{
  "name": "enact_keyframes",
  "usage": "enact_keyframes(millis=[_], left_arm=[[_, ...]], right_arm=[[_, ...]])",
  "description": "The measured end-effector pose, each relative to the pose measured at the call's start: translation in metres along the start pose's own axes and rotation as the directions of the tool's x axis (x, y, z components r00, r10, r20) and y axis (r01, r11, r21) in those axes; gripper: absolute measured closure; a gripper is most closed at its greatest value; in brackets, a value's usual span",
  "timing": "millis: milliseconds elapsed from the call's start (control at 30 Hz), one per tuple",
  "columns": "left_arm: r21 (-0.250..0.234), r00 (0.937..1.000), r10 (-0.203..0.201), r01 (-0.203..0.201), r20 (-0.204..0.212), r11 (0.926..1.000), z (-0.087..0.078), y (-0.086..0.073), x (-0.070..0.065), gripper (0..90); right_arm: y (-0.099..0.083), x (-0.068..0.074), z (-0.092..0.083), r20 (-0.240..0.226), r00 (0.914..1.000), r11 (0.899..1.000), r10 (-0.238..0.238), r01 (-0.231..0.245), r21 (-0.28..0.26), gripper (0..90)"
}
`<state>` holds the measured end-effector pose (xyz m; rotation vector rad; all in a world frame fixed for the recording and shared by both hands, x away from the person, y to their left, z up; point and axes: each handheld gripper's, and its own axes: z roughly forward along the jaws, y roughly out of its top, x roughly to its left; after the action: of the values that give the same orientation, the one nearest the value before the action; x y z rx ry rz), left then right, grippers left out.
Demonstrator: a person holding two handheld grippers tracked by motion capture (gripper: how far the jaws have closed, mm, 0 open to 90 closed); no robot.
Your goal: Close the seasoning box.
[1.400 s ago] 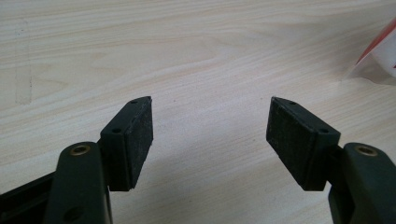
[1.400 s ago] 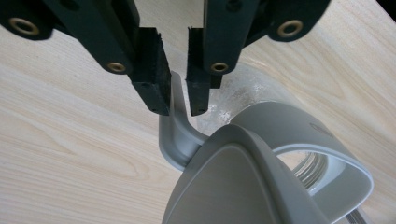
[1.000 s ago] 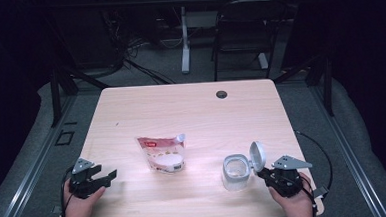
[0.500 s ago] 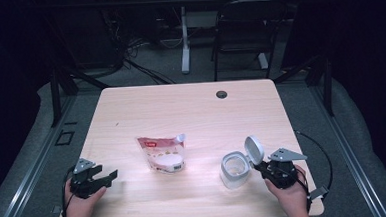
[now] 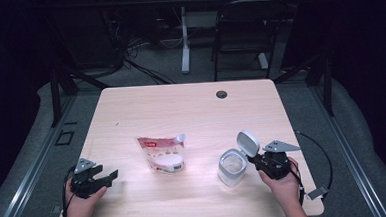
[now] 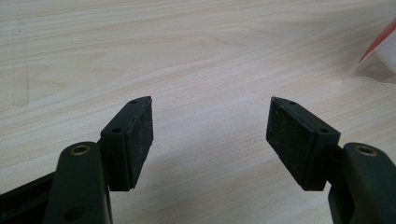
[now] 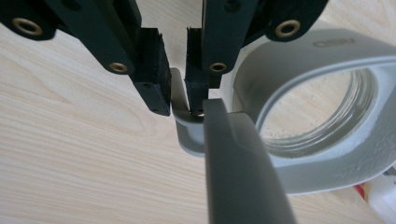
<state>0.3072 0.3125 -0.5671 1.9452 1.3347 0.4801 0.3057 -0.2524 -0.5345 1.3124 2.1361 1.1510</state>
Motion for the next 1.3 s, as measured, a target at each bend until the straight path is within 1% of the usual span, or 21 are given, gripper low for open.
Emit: enact_keyframes(millis=[33,67,100,133,167,367,467,600,633,667,700,900,1033,1067,1133,1200,1300], left_arm=[[0.000,1.0000,0.000,0.000,0.000,1.0000,0.000,0.000,0.000,32.2],[0.001,1.0000,0.001,-0.001,-0.001,1.0000,0.000,0.000,0.000,32.2],[-0.002,1.0000,-0.001,0.001,-0.001,1.0000,0.000,0.000,0.000,32.2],[-0.002,1.0000,-0.001,0.001,0.000,1.0000,0.000,0.000,0.000,32.2],[-0.004,1.0000,-0.004,0.004,-0.002,1.0000,0.000,0.000,0.000,32.2],[-0.002,1.0000,-0.004,0.004,0.001,1.0000,0.000,0.000,0.000,32.2],[0.002,1.0000,-0.005,0.005,-0.003,1.0000,0.001,0.000,0.000,32.2],[0.001,1.0000,-0.004,0.004,-0.001,1.0000,0.001,0.000,-0.001,32.2],[0.001,1.0000,-0.004,0.004,-0.001,1.0000,0.001,0.000,-0.001,32.2],[0.001,1.0000,-0.004,0.004,-0.001,1.0000,0.001,0.000,-0.001,32.2],[0.003,1.0000,-0.004,0.004,0.000,1.0000,0.002,0.000,-0.001,32.2],[0.004,1.0000,-0.004,0.004,-0.001,1.0000,0.002,0.000,-0.002,32.3],[0.004,1.0000,-0.003,0.003,-0.001,1.0000,0.002,0.000,-0.003,32.3],[0.003,1.0000,-0.003,0.003,-0.001,1.0000,0.002,0.000,-0.003,32.3],[0.004,1.0000,-0.002,0.002,0.000,1.0000,0.002,0.000,-0.003,32.2],[0.009,1.0000,-0.005,0.005,-0.003,0.9999,0.002,0.000,-0.002,32.3],[0.007,1.0000,-0.005,0.005,0.000,1.0000,0.002,-0.001,-0.001,32.3]], right_arm=[[0.000,0.000,0.000,0.000,1.0000,1.000,0.000,0.000,0.000,80.5],[0.001,-0.001,0.002,-0.010,0.9999,1.000,0.014,-0.014,-0.008,87.5],[0.002,-0.001,0.003,-0.020,0.9996,1.000,0.018,-0.019,-0.016,88.2],[0.003,-0.002,0.004,-0.041,0.9985,0.999,0.037,-0.038,-0.028,88.2],[0.004,-0.002,0.005,-0.040,0.9981,0.999,0.046,-0.047,-0.027,87.8],[0.006,0.001,0.010,-0.037,0.9992,1.000,0.018,-0.018,-0.021,87.1],[0.005,0.001,0.011,-0.042,0.9989,0.999,0.023,-0.024,-0.022,86.8],[0.004,0.000,0.010,-0.030,0.9993,0.999,0.021,-0.022,-0.030,85.8],[0.004,-0.002,0.011,-0.036,0.9988,0.999,0.035,-0.036,-0.031,85.7],[0.004,-0.003,0.011,-0.039,0.9985,0.999,0.038,-0.039,-0.029,85.7],[0.004,-0.004,0.011,-0.046,0.9982,0.999,0.039,-0.040,-0.027,85.6],[0.004,-0.005,0.013,-0.051,0.9980,0.999,0.038,-0.039,-0.024,85.1],[0.008,-0.006,0.018,-0.058,0.9974,0.999,0.044,-0.045,-0.029,84.9],[0.010,-0.005,0.021,-0.062,0.9972,0.998,0.042,-0.044,-0.039,84.8],[0.011,-0.003,0.025,-0.071,0.9967,0.999,0.039,-0.041,-0.033,84.4],[0.014,0.000,0.030,-0.056,0.9984,1.000,0.005,-0.006,-0.019,84.7],[0.016,0.000,0.032,-0.057,0.9983,1.000,0.010,-0.012,-0.027,84.2]])
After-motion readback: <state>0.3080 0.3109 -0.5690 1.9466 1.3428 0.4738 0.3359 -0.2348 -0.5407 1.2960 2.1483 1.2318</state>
